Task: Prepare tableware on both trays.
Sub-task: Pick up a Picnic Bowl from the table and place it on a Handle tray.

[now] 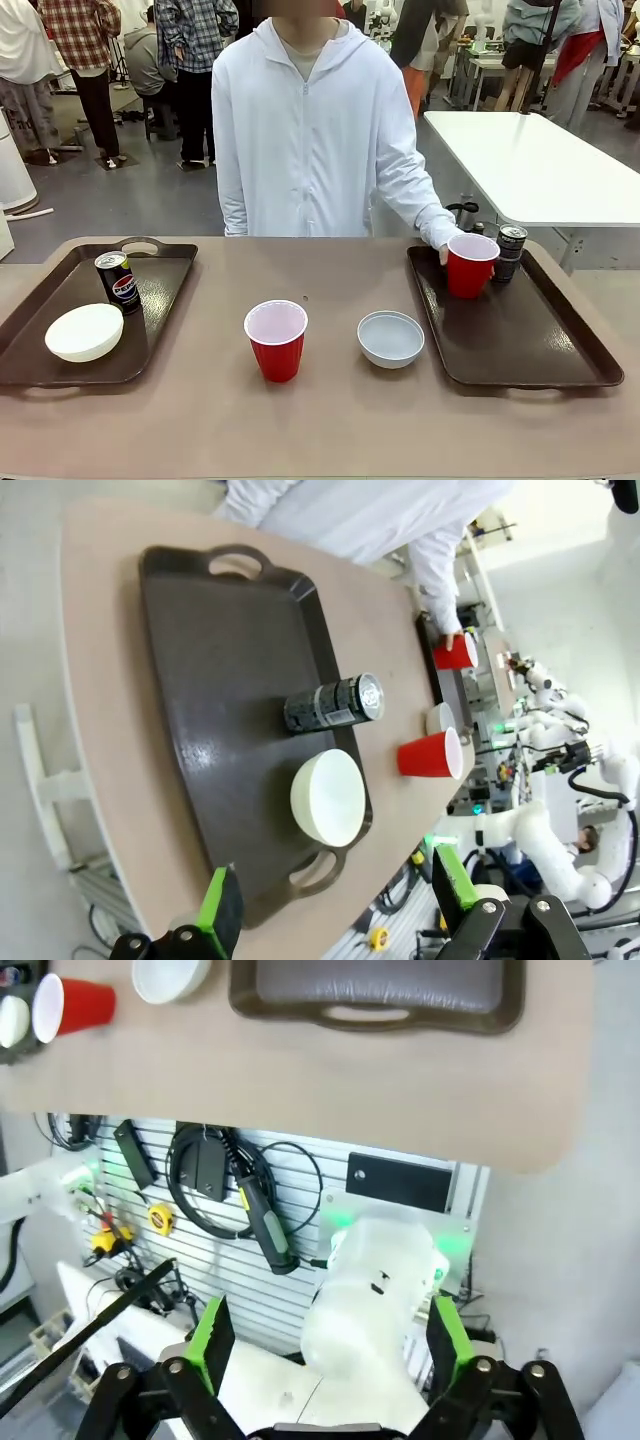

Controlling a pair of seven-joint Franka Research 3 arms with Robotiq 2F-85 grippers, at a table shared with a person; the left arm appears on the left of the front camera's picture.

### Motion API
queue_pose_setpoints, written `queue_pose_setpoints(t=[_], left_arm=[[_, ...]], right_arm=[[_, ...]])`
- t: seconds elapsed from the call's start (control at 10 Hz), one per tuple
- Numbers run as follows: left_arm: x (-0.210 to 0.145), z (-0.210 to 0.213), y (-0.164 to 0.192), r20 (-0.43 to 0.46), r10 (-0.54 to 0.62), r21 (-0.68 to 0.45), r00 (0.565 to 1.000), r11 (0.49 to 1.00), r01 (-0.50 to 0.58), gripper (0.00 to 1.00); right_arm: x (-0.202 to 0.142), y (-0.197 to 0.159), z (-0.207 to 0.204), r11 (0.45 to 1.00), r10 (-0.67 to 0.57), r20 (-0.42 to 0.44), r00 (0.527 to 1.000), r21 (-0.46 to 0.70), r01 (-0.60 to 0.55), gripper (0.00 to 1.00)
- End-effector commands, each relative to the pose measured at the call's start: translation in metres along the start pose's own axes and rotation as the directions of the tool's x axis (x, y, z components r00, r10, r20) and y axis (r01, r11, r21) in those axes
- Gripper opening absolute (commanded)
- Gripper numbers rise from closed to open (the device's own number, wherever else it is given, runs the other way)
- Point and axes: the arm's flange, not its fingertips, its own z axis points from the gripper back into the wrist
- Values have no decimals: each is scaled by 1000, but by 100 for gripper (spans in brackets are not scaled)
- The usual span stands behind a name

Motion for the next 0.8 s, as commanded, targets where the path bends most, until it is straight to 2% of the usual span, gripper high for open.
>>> queue_pose_setpoints(t=[0.0,0.3,0.5,0.7], left_arm=[[-3,0,-3,5,-7,0,1000,1000,7,100],[-3,0,-3,5,-7,0,1000,1000,7,100],[-3,0,-3,5,-7,0,1000,1000,7,100],[-3,0,-3,5,-7,0,1000,1000,7,100]], right_arm=[[9,7,-53,999,37,6,999,-4,-37,100],[52,32,-75,998,58,79,995,-18,-56,100],[95,54,-103,997,71,126,990,-22,-68,100],[123,78,-137,992,107,155,982,-77,-96,100]])
